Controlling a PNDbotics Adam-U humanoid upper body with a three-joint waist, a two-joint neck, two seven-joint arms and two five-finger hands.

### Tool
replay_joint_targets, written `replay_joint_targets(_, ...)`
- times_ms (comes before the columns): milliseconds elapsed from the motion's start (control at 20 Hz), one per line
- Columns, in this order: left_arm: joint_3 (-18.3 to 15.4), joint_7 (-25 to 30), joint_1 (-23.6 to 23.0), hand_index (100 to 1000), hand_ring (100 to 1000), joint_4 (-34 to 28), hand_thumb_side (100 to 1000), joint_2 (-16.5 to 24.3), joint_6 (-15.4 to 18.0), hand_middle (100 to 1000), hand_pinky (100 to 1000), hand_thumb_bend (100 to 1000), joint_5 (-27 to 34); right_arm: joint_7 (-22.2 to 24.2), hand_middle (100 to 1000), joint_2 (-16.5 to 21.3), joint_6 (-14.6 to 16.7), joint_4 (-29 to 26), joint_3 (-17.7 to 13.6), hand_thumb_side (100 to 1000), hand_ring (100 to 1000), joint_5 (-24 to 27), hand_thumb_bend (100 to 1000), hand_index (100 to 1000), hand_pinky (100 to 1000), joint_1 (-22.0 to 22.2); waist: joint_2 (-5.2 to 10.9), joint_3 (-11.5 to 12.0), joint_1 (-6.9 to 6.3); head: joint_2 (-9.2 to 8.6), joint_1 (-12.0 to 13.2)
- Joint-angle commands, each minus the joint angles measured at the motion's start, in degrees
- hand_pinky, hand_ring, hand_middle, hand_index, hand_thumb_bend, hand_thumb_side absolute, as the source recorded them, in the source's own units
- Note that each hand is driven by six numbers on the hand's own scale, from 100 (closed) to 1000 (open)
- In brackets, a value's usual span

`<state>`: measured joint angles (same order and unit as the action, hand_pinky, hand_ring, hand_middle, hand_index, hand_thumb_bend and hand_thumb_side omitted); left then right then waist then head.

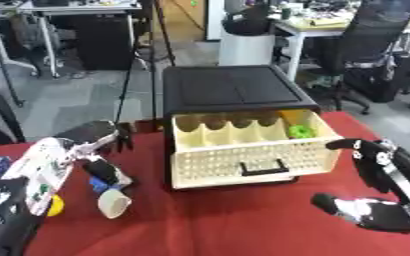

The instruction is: Pick up objects from table and place into drawer.

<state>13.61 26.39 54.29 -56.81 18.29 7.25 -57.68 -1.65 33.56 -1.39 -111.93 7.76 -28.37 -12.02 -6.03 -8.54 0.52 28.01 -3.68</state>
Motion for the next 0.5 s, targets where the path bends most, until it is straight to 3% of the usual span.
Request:
replay_joint_targets(50,-0.28,-0.98,0.54,711,486,1.08,472,-0.8,-1.61,530,504,757,-2.67,0.24,167,1.11,0.2,-0.64,-0.44,795,100,0.56,810,775,100,-0.31,0.62,-0.15,0.32,-0.17,-0.27)
replay_joint_targets(200,-0.38,-2.12,-0.15,713,485,2.57,484,-1.95,-2.93,533,499,801,-4.69,0.26,167,1.02,0.23,-0.59,-0.51,794,100,0.57,811,775,100,-0.23,0.62,-0.21,0.45,-0.1,-0.33)
replay_joint_targets(500,-0.11,-2.17,-1.38,700,460,3.54,522,-2.21,-3.84,518,449,805,-6.37,0.24,166,0.97,0.34,-0.34,-0.67,793,100,0.53,812,775,100,0.02,0.76,0.12,0.48,0.05,-0.65)
